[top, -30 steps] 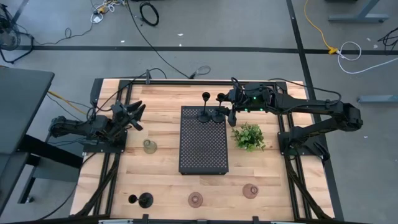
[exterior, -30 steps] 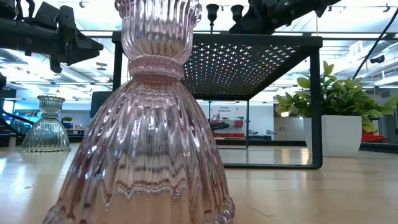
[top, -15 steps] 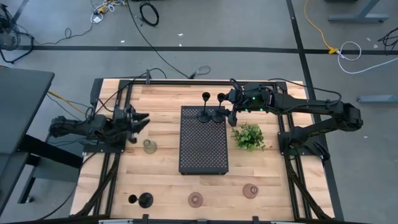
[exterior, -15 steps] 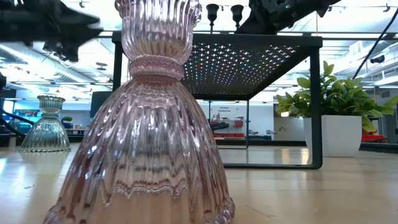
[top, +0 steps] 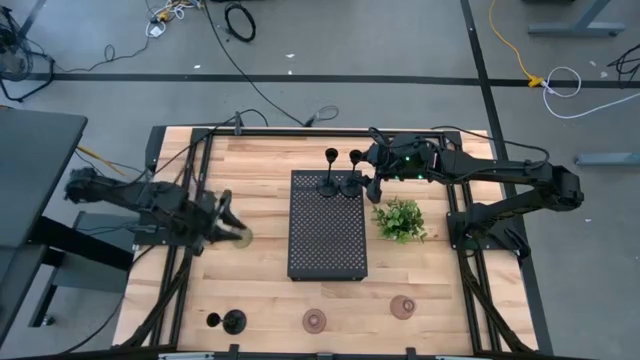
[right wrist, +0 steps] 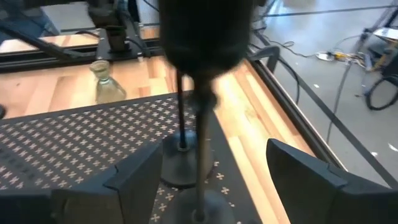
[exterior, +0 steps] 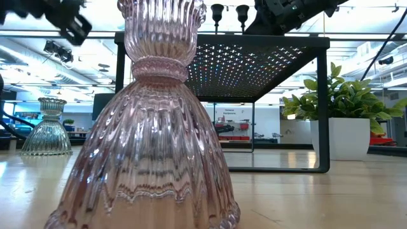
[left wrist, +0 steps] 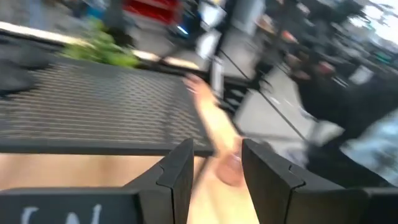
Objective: Pick & Place candle stick holders
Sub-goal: Put the black candle holder on the shelf
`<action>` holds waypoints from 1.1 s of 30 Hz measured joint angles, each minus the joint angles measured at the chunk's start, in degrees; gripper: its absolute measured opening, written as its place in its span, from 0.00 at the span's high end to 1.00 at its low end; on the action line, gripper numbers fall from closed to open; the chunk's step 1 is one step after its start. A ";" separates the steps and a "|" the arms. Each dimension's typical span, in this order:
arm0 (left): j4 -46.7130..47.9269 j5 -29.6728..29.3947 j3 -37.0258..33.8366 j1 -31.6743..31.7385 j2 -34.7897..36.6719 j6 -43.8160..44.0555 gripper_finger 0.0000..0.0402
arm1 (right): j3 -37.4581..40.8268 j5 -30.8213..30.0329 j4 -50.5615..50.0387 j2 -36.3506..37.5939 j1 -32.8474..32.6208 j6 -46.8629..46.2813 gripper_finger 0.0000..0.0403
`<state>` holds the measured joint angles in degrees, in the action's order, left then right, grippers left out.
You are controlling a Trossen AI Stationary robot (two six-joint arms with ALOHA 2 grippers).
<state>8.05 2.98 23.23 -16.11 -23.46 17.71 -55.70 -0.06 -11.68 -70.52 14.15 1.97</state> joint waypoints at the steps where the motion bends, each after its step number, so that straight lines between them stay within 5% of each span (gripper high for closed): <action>1: 0.00 1.20 1.33 -0.99 -2.17 0.18 0.66 | 0.00 -0.59 0.02 0.00 0.02 -0.05 0.29; 8: 0.36 9.57 7.50 -10.12 -14.25 5.48 0.66 | 0.00 -1.98 0.04 0.00 0.02 -1.77 0.29; 13: 1.90 9.69 11.10 -17.75 -20.04 14.78 0.66 | 0.00 -2.05 0.02 0.00 0.02 -2.89 0.29; 24: 19.20 0.60 19.89 -31.51 -25.51 34.74 0.66 | -0.02 -2.07 0.04 0.00 0.02 -3.55 0.29; 33: 20.87 -7.76 20.49 -40.60 -26.68 46.04 0.66 | -0.02 -2.58 0.04 0.00 0.00 -4.02 0.29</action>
<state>28.93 -4.78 43.72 -56.72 -50.14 63.75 -55.72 -2.64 -11.64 -70.52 14.15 -2.04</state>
